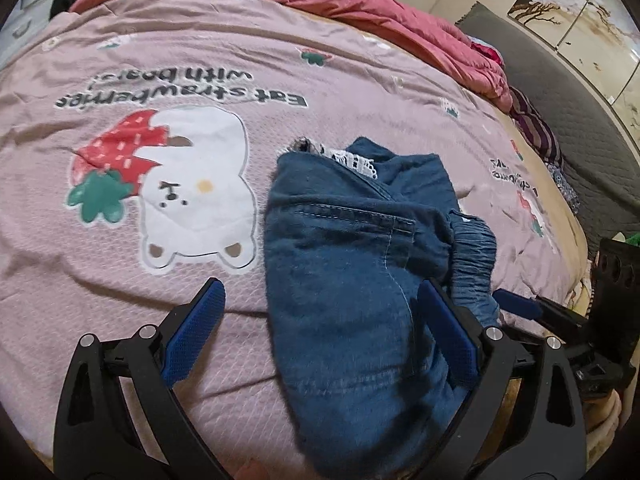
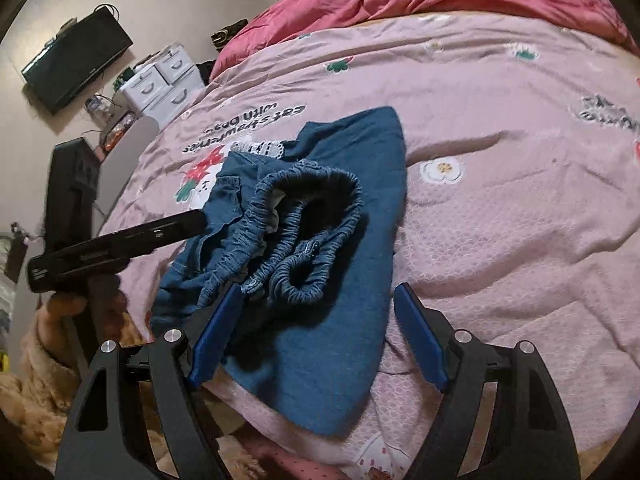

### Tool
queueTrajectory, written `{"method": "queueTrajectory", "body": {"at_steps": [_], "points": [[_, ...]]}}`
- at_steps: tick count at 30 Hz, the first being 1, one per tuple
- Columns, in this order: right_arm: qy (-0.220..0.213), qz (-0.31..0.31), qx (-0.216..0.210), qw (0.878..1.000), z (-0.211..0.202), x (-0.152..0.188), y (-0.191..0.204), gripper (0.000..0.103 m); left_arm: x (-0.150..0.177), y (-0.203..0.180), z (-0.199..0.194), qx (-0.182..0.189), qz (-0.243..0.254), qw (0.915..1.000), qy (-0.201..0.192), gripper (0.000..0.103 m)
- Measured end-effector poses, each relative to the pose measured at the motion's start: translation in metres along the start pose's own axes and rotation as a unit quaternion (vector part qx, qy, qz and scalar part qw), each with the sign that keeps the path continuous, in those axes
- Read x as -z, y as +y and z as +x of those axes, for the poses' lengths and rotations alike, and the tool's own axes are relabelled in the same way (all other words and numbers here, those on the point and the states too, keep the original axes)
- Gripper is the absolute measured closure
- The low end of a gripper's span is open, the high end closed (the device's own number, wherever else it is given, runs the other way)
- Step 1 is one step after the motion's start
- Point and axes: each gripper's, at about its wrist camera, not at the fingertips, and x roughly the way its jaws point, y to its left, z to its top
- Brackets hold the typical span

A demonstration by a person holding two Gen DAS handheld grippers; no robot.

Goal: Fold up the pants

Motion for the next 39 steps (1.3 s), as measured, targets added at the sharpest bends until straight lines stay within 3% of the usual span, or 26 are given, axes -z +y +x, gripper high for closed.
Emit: {"method": "queueTrajectory", "body": {"at_steps": [3, 6, 13, 19, 20, 21, 22, 25, 27, 30, 33, 35, 39], "points": [[0.008, 0.001, -0.014, 1.000, 0.006, -0.001, -0.001, 0.027, -0.004, 0.000, 0.015, 0.014, -0.002, 0.9998, 0.016, 0.026], [0.011, 0.002, -0.033, 0.999, 0.006, -0.001, -0.002, 0.037, -0.009, 0.000, 0.025, 0.016, -0.004, 0.9996, 0.023, 0.030], [0.002, 0.041, -0.032, 0.999, 0.001, -0.003, -0.016, 0.035, -0.013, -0.003, 0.028, 0.020, -0.002, 0.9995, 0.024, 0.035], [0.011, 0.074, -0.062, 0.995, 0.010, -0.009, -0.024, 0.034, -0.011, -0.004, 0.030, 0.017, 0.007, 0.9995, 0.025, 0.035], [0.015, 0.068, -0.058, 0.996, 0.013, -0.010, -0.022, 0.039, -0.011, -0.005, 0.030, 0.015, 0.011, 0.9995, 0.025, 0.035], [0.019, 0.059, -0.050, 0.997, 0.016, -0.011, -0.019, 0.058, -0.011, -0.006, 0.030, 0.014, 0.015, 0.9994, 0.026, 0.035], [0.024, 0.040, -0.044, 0.998, 0.018, -0.011, -0.013, 0.065, -0.011, -0.007, 0.030, 0.014, 0.018, 0.9994, 0.027, 0.038], [0.025, 0.019, -0.029, 0.999, 0.016, -0.013, -0.005, 0.065, -0.010, -0.013, 0.026, 0.006, 0.034, 0.9991, 0.026, 0.043], [0.026, 0.034, -0.032, 0.999, 0.020, -0.014, -0.011, 0.058, -0.010, -0.012, 0.028, 0.007, 0.032, 0.9992, 0.025, 0.043], [0.020, 0.042, -0.035, 0.998, 0.024, -0.013, -0.012, 0.062, -0.009, -0.009, 0.031, 0.010, 0.020, 0.9995, 0.020, 0.043], [-0.007, -0.006, -0.013, 1.000, 0.013, -0.010, 0.004, 0.073, -0.008, -0.014, 0.021, 0.011, 0.028, 0.9995, 0.012, 0.063], [-0.021, -0.022, -0.001, 1.000, 0.006, -0.009, 0.012, 0.074, -0.008, -0.017, 0.011, 0.015, 0.030, 0.9994, 0.002, 0.074], [-0.036, -0.042, 0.011, 0.998, 0.003, -0.012, 0.025, 0.077, -0.010, -0.024, -0.001, 0.019, 0.034, 0.9992, -0.011, 0.079]]}}
